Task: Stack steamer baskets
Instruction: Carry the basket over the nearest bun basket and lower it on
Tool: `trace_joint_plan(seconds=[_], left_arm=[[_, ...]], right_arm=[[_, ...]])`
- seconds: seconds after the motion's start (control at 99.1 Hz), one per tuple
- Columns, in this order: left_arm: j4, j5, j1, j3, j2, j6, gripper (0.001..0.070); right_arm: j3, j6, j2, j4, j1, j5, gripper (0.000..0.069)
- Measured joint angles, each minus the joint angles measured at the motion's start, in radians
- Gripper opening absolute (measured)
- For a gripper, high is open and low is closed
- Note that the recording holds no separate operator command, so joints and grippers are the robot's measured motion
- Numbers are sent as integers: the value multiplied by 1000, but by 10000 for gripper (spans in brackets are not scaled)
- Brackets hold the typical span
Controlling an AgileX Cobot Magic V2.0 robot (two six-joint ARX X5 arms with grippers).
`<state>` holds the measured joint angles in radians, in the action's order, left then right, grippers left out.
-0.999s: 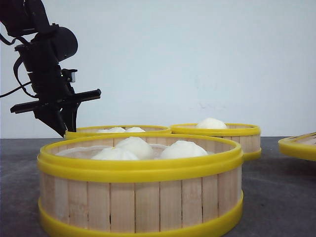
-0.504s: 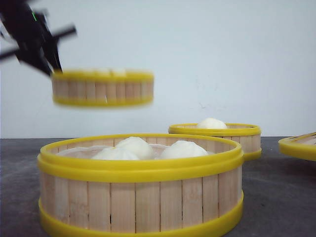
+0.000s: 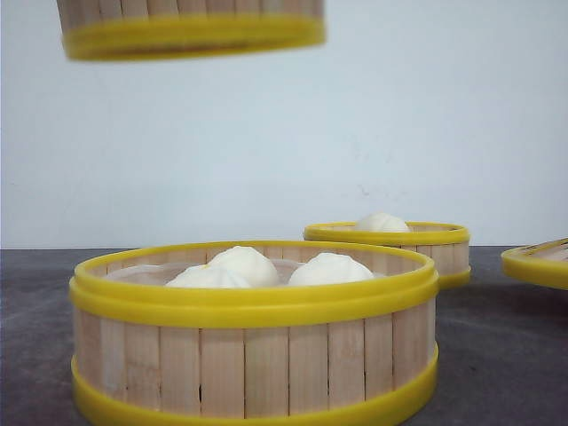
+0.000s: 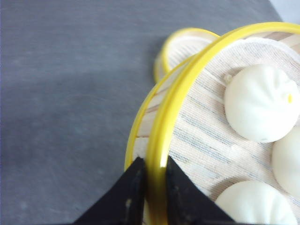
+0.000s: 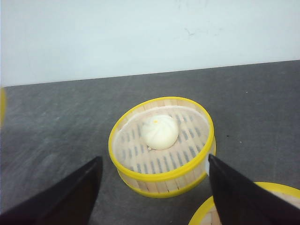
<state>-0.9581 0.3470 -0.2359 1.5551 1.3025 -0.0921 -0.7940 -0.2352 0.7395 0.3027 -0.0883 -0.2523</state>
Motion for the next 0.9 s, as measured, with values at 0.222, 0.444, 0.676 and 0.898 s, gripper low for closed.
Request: trace_joint_plan(seconds=[0.222, 0.444, 0.676, 0.898], left_arm=[[-40, -8, -95, -83, 2, 17, 30], [59, -68, -187, -254, 2, 28, 30], [201, -80, -212, -428, 2, 17, 30], [262, -73, -218, -472, 14, -5, 30]], right_arm=[[0, 4, 0, 0, -24, 18, 443], [0, 4, 0, 0, -30, 18, 443], [0, 5, 0, 12, -32, 18, 443], [0, 5, 0, 23, -32, 18, 443]])
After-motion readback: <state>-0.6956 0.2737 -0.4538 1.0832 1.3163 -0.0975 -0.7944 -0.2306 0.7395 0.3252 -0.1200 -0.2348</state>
